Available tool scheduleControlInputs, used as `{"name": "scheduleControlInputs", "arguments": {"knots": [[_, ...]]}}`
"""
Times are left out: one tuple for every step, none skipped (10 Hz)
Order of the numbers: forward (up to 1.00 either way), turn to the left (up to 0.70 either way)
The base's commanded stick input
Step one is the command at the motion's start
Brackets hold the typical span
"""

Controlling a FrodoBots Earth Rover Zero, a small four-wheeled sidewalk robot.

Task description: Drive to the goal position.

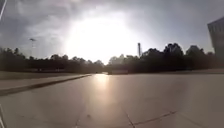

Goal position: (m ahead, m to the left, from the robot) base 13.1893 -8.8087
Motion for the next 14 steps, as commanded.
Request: {"name": "scheduleControlInputs", "arguments": {"knots": [[0.7, 0.0], [0.7, 0.0], [0.7, 0.0], [0.7, 0.0], [0.7, 0.0], [0.7, 0.0], [0.7, 0.0], [0.7, 0.0], [0.7, 0.0], [0.7, 0.0], [0.7, 0.0], [0.7, 0.0], [0.7, 0.0], [0.7, 0.0]]}}
